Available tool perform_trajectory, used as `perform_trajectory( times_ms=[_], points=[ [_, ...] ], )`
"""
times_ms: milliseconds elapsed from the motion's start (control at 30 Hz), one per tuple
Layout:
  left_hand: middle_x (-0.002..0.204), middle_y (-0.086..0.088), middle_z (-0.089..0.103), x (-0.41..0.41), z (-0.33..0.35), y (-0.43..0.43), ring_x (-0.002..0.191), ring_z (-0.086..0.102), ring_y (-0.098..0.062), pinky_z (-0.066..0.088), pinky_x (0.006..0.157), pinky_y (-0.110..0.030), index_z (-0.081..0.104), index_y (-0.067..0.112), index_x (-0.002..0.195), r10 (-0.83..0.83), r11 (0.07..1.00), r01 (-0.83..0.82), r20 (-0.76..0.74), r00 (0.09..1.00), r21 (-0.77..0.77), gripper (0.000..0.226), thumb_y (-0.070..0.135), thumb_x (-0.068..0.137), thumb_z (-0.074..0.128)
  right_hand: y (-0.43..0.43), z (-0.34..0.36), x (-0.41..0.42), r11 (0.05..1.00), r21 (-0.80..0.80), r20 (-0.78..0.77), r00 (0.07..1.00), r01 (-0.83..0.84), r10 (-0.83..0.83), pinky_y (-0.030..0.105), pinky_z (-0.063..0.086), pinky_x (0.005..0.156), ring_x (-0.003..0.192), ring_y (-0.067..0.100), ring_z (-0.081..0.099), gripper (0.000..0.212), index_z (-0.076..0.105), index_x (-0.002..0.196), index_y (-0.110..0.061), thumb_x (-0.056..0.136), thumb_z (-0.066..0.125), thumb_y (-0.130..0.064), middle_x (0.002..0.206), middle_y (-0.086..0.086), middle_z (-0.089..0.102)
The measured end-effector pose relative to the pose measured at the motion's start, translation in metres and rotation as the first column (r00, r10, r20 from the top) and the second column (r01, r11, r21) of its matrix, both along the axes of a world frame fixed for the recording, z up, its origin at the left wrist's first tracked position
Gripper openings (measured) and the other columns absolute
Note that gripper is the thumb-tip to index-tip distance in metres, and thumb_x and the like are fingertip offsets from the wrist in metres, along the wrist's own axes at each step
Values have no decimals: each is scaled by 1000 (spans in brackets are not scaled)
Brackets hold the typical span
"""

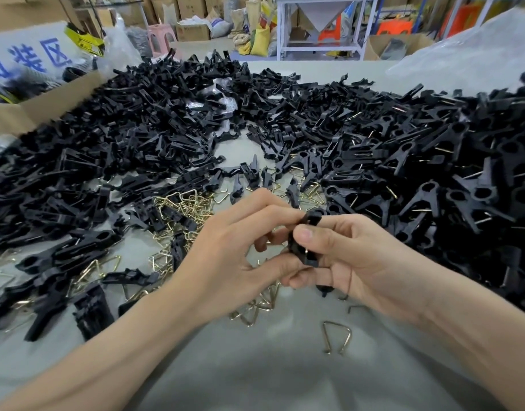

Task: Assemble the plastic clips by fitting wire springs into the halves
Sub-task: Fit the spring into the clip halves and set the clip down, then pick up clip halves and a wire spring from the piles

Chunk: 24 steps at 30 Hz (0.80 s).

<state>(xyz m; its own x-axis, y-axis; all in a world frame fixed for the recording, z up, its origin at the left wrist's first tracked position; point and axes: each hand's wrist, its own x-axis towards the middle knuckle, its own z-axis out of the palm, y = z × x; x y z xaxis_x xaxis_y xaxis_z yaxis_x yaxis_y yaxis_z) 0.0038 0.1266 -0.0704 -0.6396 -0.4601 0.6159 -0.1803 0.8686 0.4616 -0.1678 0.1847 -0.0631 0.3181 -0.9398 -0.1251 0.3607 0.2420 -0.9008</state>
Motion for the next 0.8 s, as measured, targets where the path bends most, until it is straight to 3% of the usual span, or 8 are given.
perform_trajectory(
  times_ms=[233,367,467,567,600,667,700,800],
  points=[
    [108,18,58,1,5,1,74,59,-10,50,67,-18,58,34,117,53,996,-46,-91,994,83,42,22,79,72,-2,16,-11,985,-20,-21,985,170,-170,18,51,56,60,14,60,30,64,102,11,81,61,-11,77,14,67],
    [113,27,55,3,-4,-8,90,54,6,46,76,-15,44,45,131,221,975,-222,73,973,16,58,46,77,64,-2,55,-42,885,-230,-166,879,406,-446,18,50,56,59,12,60,14,70,90,-3,83,62,-12,70,6,68],
    [122,21,49,5,-13,-18,107,46,3,45,90,-40,39,48,129,347,933,-359,289,892,-12,58,52,75,58,9,91,-83,581,-505,-159,593,638,-790,20,50,57,61,13,62,10,70,82,-11,88,63,-12,68,3,69],
    [116,22,60,14,-26,-30,93,56,-8,51,82,-45,47,55,117,396,915,-395,370,840,-82,56,36,72,73,19,108,-119,198,-728,-185,90,657,-979,23,53,63,67,5,65,9,71,82,-23,87,65,-19,68,-9,70],
    [112,28,58,17,-28,-32,90,58,-8,53,80,-46,52,59,111,380,921,-384,369,848,-66,50,35,71,71,20,107,-131,147,-781,-238,-71,607,-969,25,53,73,76,1,65,6,71,85,-26,87,65,-23,75,-13,70],
    [107,32,55,22,-29,-39,88,61,-9,55,75,-48,55,61,107,331,938,-346,352,876,-20,47,35,71,67,21,101,-151,205,-816,-432,-336,540,-837,27,42,96,110,8,55,23,69,105,-24,87,64,-36,106,-8,66],
    [105,31,54,22,-29,-41,87,61,-8,55,71,-47,55,61,107,315,942,-335,343,885,-3,47,33,71,66,20,97,-157,251,-804,-510,-409,539,-756,27,31,99,123,17,45,35,66,115,-22,87,62,-43,121,-2,58],
    [101,31,54,19,-21,-38,80,58,5,53,67,-29,62,53,93,307,944,-331,349,885,8,38,25,70,75,9,89,-146,299,-830,-520,-460,470,-720,23,18,92,130,25,32,41,60,122,-19,90,56,-45,133,4,46]
  ],
)
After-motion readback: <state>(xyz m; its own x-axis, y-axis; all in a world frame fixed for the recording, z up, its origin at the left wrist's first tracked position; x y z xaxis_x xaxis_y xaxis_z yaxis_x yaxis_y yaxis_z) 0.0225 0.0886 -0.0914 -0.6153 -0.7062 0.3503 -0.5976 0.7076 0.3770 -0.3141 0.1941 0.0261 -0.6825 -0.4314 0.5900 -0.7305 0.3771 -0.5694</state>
